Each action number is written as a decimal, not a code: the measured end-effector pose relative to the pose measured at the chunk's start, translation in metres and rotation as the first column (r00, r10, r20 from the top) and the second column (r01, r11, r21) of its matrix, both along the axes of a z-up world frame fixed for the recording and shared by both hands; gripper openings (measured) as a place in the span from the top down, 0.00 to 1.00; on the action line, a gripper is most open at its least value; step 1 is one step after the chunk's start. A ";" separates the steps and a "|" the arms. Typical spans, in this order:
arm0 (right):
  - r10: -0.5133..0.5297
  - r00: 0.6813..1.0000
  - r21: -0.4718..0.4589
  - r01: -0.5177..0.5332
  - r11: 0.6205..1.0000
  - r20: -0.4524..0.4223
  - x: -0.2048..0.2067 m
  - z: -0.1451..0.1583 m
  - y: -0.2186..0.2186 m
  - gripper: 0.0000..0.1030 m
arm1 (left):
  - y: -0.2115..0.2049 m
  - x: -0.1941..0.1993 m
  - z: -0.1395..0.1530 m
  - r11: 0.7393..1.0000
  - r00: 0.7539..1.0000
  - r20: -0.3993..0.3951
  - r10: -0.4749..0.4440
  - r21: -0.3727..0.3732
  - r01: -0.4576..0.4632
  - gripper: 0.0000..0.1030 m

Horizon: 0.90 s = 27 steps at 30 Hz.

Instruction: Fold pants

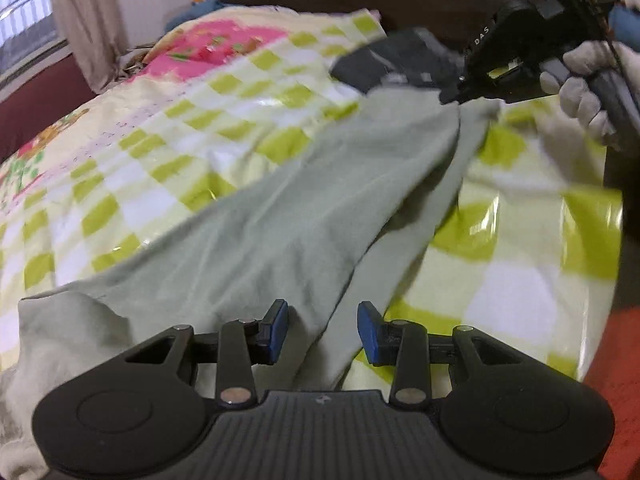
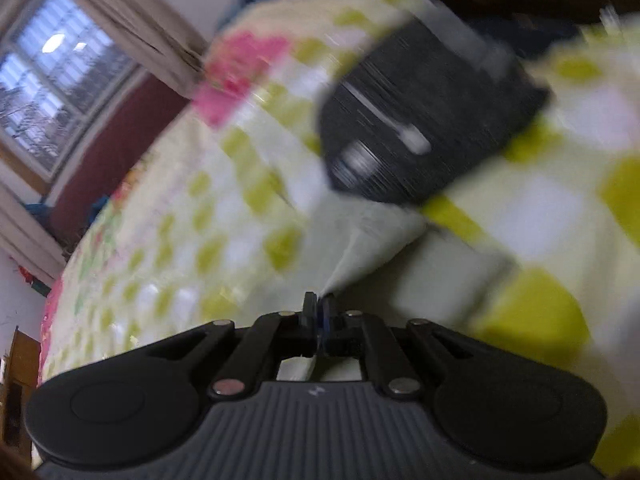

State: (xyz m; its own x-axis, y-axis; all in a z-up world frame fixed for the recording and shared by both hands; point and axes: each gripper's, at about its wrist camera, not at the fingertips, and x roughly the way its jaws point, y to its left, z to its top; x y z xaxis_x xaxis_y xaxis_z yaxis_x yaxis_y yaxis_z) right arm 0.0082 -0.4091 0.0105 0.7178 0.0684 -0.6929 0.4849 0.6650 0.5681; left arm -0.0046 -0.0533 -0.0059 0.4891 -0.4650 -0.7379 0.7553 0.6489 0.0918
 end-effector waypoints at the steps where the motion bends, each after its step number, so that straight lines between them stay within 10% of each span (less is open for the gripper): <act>1: -0.007 1.000 0.026 0.007 1.000 0.010 -0.003 -0.006 -0.003 0.91 | -0.002 -0.002 -0.002 1.000 1.000 0.008 -0.004 0.015 0.004 0.49; 8: -0.036 0.997 0.061 0.031 0.998 0.069 0.002 -0.014 -0.014 0.73 | -0.002 0.004 -0.003 0.999 1.000 0.011 0.027 0.032 -0.027 0.43; 11: -0.055 0.996 0.106 0.047 0.993 0.075 0.006 -0.013 -0.019 0.97 | -0.003 0.007 -0.004 0.998 0.999 0.035 0.036 0.044 -0.037 0.45; 17: -0.046 0.961 0.095 0.020 0.995 0.274 -0.015 0.045 -0.018 0.97 | 0.019 0.018 0.028 0.995 0.992 0.080 0.095 0.000 -0.095 0.63; 23: -0.028 0.999 0.020 0.028 0.999 0.035 -0.019 0.011 -0.019 0.92 | 0.013 0.011 0.013 0.998 0.997 0.043 0.063 0.011 -0.064 0.63; 27: -0.098 0.994 0.108 0.092 0.990 0.051 -0.042 -0.003 -0.026 0.87 | 0.002 -0.003 -0.004 0.998 1.000 0.012 0.011 0.069 -0.012 0.59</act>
